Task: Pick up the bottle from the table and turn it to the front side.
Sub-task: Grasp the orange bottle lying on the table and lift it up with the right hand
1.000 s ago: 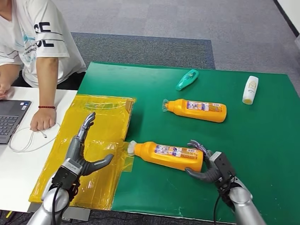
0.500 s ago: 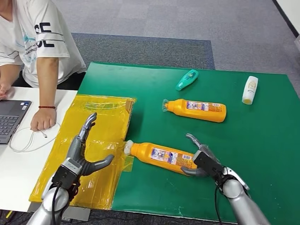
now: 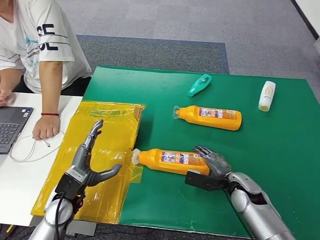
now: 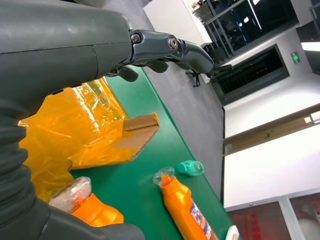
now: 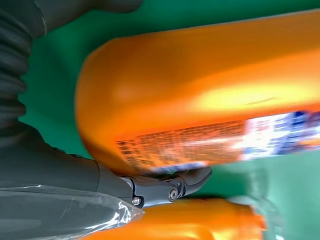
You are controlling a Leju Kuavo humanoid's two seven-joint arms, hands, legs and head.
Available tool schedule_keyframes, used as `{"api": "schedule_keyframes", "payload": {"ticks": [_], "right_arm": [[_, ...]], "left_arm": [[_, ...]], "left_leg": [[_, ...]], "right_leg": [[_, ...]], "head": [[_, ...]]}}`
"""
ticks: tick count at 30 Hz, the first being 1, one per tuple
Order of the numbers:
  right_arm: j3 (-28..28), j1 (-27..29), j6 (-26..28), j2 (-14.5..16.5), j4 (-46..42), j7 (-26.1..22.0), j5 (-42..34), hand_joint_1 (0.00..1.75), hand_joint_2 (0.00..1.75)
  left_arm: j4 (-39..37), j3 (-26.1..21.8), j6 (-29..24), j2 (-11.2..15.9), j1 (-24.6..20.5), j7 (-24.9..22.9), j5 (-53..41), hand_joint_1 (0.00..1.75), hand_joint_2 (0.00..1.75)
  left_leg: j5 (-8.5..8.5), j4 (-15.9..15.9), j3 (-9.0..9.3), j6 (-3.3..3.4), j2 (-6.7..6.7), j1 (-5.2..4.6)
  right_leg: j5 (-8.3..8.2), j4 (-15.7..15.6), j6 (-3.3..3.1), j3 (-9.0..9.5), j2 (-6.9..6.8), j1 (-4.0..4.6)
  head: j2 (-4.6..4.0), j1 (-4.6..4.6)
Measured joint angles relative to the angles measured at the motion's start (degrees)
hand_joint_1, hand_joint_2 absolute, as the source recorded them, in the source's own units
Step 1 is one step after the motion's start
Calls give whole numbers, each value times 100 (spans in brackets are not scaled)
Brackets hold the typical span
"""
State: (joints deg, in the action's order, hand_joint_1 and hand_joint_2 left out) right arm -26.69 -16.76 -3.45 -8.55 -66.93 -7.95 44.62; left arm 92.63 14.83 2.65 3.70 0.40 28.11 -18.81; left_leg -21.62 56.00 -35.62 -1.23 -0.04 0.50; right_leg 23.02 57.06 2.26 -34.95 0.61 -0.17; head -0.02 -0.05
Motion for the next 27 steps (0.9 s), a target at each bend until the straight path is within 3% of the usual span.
{"api": "schedule_keyframes", "payload": {"ticks": [10,27], "right_arm": [[-697,-410,-102,-65,2,118,-49,0,175],[-1135,-732,-217,-71,313,281,-88,0,175]], "left_arm": [[-2,-46,78,-67,-25,5,-4,0,175],[-88,-47,115,-81,-79,7,12,0,175]], "left_leg": [[1,0,0,-1,0,1],[1,0,0,-2,0,1]], "right_leg": [[2,0,-1,-2,0,2],[2,0,-1,-2,0,2]], "head": [[1,0],[2,0]]}}
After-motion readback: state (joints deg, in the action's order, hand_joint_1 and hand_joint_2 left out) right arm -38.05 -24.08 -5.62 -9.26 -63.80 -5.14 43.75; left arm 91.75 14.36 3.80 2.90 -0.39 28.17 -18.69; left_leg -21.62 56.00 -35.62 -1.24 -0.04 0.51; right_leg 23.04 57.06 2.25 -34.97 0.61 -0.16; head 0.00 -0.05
